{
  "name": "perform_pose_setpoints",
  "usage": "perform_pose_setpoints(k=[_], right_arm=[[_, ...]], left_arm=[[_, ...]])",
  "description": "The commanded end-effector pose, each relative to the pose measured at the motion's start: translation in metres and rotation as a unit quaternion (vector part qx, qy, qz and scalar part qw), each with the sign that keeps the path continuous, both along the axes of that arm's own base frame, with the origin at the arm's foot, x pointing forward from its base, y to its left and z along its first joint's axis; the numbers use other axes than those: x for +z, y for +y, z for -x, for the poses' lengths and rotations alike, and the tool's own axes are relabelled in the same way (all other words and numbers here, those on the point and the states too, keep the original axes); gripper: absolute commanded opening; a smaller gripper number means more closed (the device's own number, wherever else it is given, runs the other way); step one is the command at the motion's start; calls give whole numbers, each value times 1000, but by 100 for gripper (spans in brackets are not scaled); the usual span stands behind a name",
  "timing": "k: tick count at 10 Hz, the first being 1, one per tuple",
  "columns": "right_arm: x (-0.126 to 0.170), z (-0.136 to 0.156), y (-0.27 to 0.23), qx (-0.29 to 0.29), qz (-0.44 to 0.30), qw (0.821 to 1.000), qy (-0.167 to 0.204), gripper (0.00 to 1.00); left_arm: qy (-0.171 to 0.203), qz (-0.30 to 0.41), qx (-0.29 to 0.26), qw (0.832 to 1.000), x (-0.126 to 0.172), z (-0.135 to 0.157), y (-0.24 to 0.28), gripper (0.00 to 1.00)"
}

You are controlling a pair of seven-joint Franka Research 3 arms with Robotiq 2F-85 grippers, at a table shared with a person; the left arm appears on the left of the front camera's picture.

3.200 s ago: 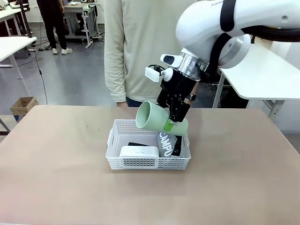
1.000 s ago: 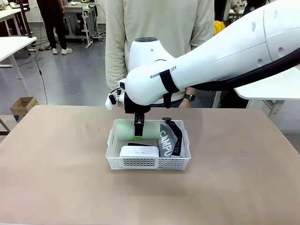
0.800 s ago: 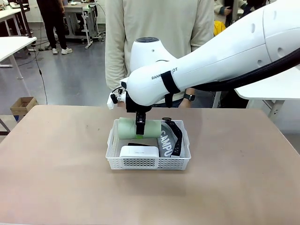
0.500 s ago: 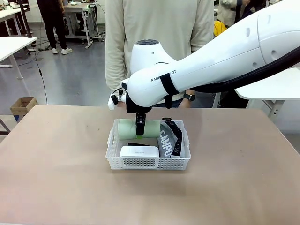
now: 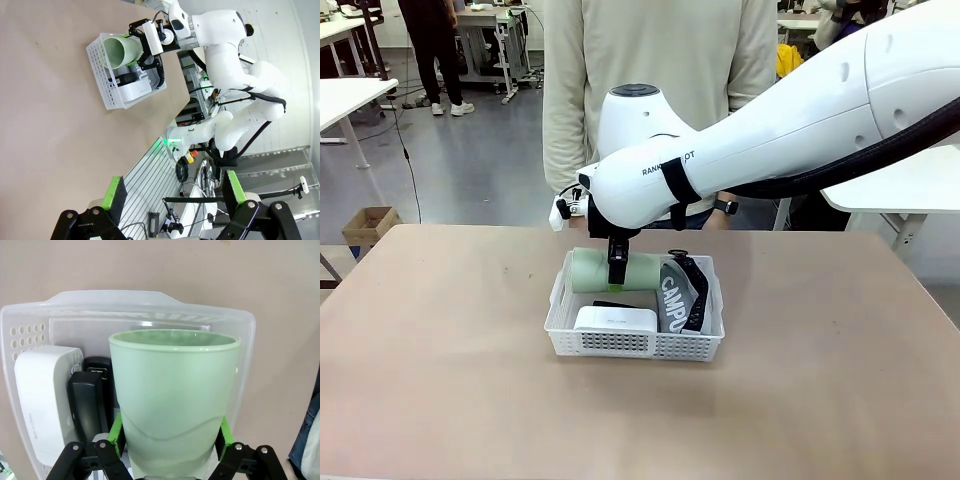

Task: Efficiently arrange items inside the basket to fit them all.
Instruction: Pick up the Reusable plastic cup and place it inside the Organizing basket.

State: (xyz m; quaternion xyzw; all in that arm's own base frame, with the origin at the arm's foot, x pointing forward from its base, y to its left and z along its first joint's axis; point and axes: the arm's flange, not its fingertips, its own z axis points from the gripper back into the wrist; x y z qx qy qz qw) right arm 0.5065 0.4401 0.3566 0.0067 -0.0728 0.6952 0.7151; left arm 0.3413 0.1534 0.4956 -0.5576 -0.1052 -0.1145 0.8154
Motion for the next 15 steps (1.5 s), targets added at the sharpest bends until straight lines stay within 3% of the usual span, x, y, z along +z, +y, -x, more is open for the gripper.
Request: perform_pose_setpoints(k=[1, 2, 9, 10, 12, 13, 14, 15], right_arm=[[-2, -5, -1, -8, -2, 1000, -20, 85], [-4, -5, -1, -9, 0, 1000, -12, 100], [7, 8, -6, -6, -9, 1000, 0, 100], [23, 15, -15, -16, -15, 1000, -4, 100], [82, 28, -66, -83, -40, 996, -2, 100], [109, 31, -105, -135, -72, 988, 10, 100], [125, 35, -151, -179, -114, 976, 56, 100], [134, 46, -198, -186, -173, 961, 112, 100]], left_arm=[[0, 2, -4, 1000, 0, 2, 1, 100], [0, 2, -4, 1000, 0, 2, 1, 100], [0, 2, -4, 1000, 0, 2, 1, 100], [0, 2, -4, 1000, 0, 2, 1, 100], [0, 2, -4, 1000, 0, 2, 1, 100], [0, 2, -4, 1000, 0, 2, 1, 100], [0, 2, -4, 1000, 0, 2, 1, 100], [0, 2, -4, 1000, 0, 2, 1, 100]])
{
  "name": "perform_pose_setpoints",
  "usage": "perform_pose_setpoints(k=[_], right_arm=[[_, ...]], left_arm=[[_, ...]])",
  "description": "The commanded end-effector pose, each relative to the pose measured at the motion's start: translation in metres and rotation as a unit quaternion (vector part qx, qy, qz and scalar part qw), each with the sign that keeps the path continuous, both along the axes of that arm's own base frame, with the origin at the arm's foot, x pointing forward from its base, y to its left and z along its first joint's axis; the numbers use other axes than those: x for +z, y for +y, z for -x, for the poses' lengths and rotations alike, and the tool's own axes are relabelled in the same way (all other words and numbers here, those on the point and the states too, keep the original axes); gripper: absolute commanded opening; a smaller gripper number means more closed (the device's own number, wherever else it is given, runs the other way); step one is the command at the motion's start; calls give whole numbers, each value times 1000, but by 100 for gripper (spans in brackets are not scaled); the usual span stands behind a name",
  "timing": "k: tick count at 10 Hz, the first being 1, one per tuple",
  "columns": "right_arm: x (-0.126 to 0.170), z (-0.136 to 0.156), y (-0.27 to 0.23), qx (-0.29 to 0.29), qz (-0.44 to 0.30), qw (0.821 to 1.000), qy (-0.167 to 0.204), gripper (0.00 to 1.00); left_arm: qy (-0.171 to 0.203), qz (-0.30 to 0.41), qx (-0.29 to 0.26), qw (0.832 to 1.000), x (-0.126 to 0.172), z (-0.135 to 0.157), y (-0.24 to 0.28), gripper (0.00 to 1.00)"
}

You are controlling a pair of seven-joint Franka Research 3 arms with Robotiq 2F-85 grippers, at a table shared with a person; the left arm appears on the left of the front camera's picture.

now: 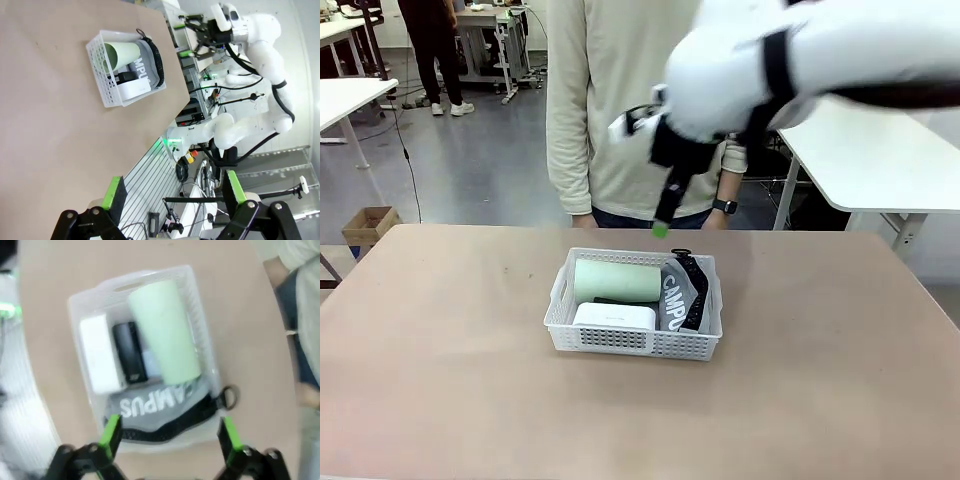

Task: Efficiently arrange items inside the basket to fit them all.
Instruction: Pick up the Reusable plastic cup and place it inside the Organizing basket.

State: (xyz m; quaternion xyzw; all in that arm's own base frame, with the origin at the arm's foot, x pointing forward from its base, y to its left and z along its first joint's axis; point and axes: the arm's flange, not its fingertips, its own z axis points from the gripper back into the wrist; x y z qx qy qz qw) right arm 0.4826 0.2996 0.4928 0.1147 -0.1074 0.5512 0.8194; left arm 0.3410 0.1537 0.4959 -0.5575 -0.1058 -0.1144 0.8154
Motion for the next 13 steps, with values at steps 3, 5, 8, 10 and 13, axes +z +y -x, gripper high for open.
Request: perform_pose_setpoints(k=[3, 5, 8, 10, 13], right_arm=[[6, 88, -213, -86, -286, 945, 136, 100], [-2, 145, -315, -220, -386, 888, 120, 100], [-39, 211, -394, -383, -429, 804, 149, 100], [-33, 202, -404, -323, -438, 827, 140, 100], [-33, 202, -404, -323, -438, 827, 140, 100]], left_arm=[[0, 2, -4, 1000, 0, 2, 1, 100], [0, 2, -4, 1000, 0, 2, 1, 100], [0, 2, -4, 1000, 0, 2, 1, 100], [0, 2, -4, 1000, 0, 2, 1, 100], [0, 2, -4, 1000, 0, 2, 1, 100]])
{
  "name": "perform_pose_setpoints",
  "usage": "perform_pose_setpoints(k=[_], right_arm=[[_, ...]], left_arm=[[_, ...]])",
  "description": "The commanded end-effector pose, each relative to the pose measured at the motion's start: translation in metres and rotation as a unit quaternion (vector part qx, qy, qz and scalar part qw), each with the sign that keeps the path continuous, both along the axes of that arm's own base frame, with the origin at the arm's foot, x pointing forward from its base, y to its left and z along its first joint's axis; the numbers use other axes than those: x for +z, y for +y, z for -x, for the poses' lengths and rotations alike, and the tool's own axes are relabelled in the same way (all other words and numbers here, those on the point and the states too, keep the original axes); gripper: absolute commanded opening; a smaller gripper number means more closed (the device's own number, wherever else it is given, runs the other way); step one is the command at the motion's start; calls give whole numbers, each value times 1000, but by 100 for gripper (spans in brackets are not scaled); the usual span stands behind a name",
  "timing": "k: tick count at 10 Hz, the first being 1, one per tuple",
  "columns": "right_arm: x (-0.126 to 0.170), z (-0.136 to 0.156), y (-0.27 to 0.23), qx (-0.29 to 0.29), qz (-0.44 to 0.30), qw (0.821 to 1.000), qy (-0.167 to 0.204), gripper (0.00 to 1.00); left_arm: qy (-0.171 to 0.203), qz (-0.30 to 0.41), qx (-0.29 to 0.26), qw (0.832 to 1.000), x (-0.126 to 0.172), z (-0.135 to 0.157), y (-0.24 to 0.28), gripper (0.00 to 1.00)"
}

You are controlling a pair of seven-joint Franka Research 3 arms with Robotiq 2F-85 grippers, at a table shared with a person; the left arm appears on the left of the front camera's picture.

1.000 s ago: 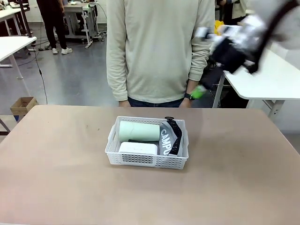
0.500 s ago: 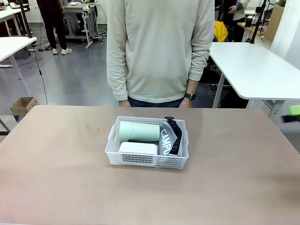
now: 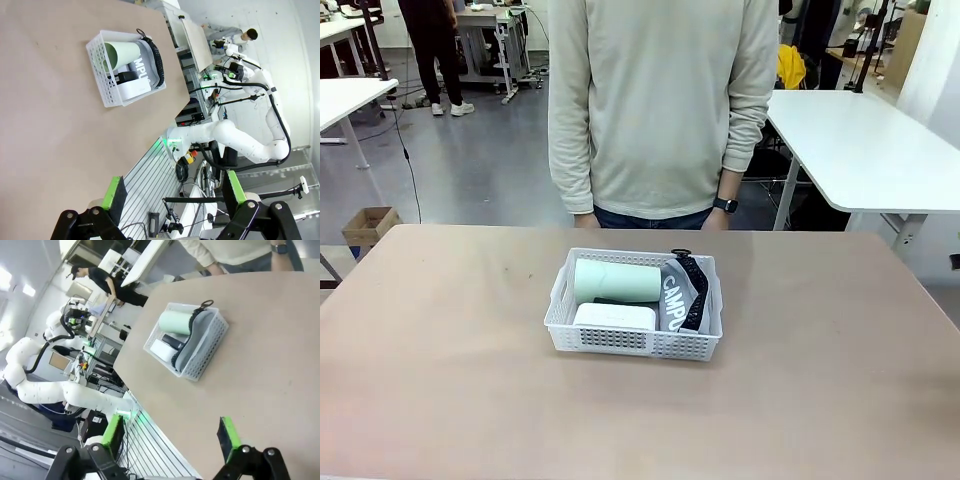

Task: Efficiently arrange items inside the basket to fit them all.
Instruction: Pick up the Reusable plastic cup and place it inside the Organizing basket.

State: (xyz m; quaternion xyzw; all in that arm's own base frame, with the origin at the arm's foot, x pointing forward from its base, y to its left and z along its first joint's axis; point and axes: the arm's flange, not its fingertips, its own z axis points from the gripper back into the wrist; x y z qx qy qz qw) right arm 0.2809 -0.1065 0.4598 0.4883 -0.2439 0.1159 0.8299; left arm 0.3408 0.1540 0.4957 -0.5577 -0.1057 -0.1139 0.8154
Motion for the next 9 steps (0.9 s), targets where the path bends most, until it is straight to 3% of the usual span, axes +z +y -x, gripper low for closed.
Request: perform_pose_setpoints(k=[1, 9], right_arm=[[0, 0, 2, 9, -10, 1000, -14, 100], [0, 0, 2, 9, -10, 1000, -14, 100]], left_arm=[[0, 2, -5, 1000, 0, 2, 1, 100], [0, 2, -5, 1000, 0, 2, 1, 100]])
